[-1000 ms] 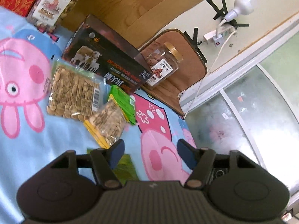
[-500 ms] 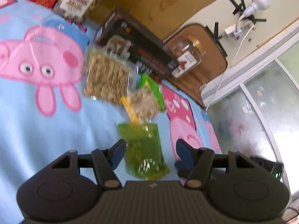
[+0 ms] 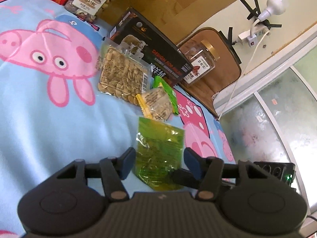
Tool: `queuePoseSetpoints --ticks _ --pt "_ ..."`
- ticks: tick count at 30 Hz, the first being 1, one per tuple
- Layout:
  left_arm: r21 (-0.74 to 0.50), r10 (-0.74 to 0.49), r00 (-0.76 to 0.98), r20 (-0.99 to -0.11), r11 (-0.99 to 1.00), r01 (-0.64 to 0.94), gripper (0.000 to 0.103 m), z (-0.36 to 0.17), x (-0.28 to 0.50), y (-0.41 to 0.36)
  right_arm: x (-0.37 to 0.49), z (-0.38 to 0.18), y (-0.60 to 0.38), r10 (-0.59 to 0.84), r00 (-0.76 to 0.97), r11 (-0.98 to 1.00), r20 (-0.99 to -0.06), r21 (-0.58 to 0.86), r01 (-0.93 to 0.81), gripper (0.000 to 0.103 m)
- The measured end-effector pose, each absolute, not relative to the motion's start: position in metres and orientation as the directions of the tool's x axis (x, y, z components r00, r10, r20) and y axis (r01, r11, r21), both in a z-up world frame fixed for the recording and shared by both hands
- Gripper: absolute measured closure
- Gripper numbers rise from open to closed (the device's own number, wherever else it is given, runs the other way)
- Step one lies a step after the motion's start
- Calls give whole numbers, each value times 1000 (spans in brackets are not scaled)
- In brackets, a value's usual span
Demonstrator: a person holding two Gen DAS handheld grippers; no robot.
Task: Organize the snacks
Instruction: 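Carry the green bag into the tin and open the left gripper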
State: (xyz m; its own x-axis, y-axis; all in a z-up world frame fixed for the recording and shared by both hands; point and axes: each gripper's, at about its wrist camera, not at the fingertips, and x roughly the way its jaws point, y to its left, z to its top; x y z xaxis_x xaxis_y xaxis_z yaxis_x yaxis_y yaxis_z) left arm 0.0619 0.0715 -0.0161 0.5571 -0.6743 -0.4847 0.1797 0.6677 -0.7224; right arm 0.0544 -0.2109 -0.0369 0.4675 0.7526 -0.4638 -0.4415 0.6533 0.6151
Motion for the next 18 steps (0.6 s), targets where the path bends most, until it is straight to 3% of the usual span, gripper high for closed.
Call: queuePoseSetpoints --ticks 8,18 --pt "-752 -683 607 -406 627 203 52 5 62 84 47 -13 -201 774 483 625 -410 618 -478 89" --pt "-673 -665 656 -357 671 313 52 57 108 74 80 16 -200 757 524 644 -390 586 -492 89"
